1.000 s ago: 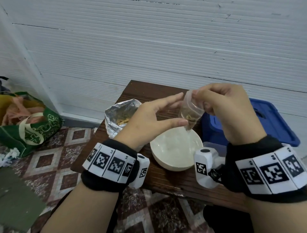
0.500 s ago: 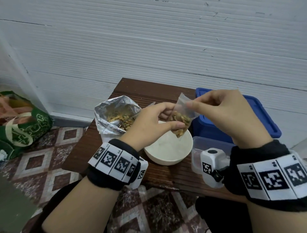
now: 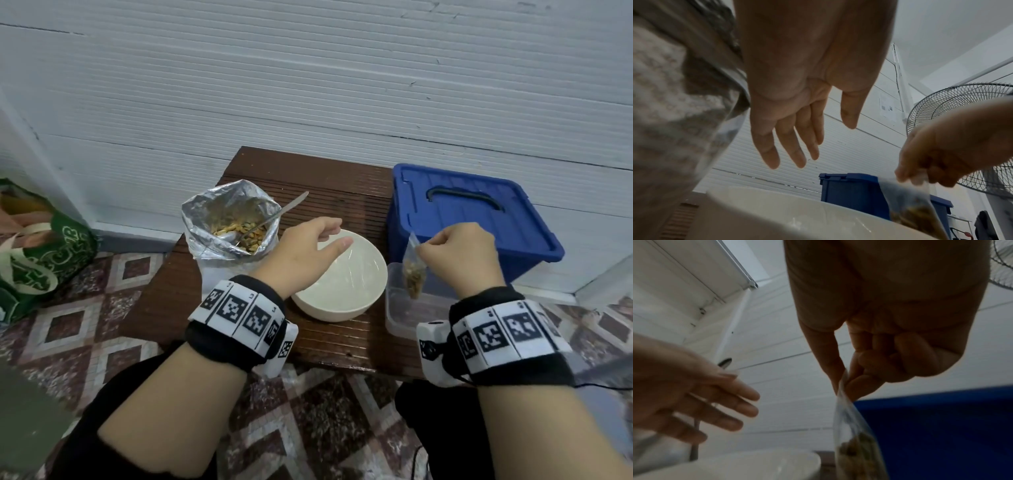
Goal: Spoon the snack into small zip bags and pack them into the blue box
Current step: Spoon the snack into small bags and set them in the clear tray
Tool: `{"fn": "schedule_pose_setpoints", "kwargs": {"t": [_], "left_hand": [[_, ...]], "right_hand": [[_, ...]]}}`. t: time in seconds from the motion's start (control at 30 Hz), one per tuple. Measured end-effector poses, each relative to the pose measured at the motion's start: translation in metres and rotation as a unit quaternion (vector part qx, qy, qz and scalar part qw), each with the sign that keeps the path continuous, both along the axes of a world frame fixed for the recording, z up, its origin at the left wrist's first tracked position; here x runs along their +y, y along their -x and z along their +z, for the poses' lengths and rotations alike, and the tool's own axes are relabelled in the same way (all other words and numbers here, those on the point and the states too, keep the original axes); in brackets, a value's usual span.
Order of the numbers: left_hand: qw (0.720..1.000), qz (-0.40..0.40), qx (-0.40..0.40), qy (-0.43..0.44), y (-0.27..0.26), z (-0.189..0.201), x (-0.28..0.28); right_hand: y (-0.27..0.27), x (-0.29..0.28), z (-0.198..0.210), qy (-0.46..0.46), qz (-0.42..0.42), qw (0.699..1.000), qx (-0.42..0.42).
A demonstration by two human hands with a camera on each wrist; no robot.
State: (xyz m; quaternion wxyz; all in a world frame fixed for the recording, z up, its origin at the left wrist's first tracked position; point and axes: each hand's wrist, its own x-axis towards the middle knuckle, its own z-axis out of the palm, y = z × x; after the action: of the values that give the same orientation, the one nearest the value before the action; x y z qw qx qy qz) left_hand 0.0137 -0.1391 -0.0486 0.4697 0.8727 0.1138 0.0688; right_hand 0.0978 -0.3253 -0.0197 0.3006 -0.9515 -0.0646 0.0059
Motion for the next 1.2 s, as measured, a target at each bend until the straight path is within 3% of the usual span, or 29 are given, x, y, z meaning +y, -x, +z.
{"fn": "schedule_pose_setpoints", "kwargs": {"t": [0.27, 0.5, 0.73, 0.97, 1.2], "left_hand": [[0.999, 0.009, 0.040, 0.001, -0.002, -0.009, 0.000], [0.999, 0.011, 0.049, 0.003, -0.001, -0.012, 0.002], [0.998, 0.004, 0.063, -0.024, -0.001, -0.016, 0.005], [0.990, -0.030, 0.090, -0.100, -0.007, -0.032, -0.002], [0.956, -0.109, 0.161, -0.221, -0.011, -0.042, -0.014]], "right_hand": [[-0.010, 0.003, -0.043, -0.010, -0.027, 0.996, 0.089], [-0.004, 0.009, -0.045, -0.064, -0.018, 0.991, 0.118], [-0.002, 0.009, -0.042, -0.058, -0.014, 0.995, 0.083], [0.002, 0.014, -0.038, -0.032, 0.007, 0.999, -0.011], [0.002, 0.016, -0.041, -0.045, 0.013, 0.999, -0.008]]}}
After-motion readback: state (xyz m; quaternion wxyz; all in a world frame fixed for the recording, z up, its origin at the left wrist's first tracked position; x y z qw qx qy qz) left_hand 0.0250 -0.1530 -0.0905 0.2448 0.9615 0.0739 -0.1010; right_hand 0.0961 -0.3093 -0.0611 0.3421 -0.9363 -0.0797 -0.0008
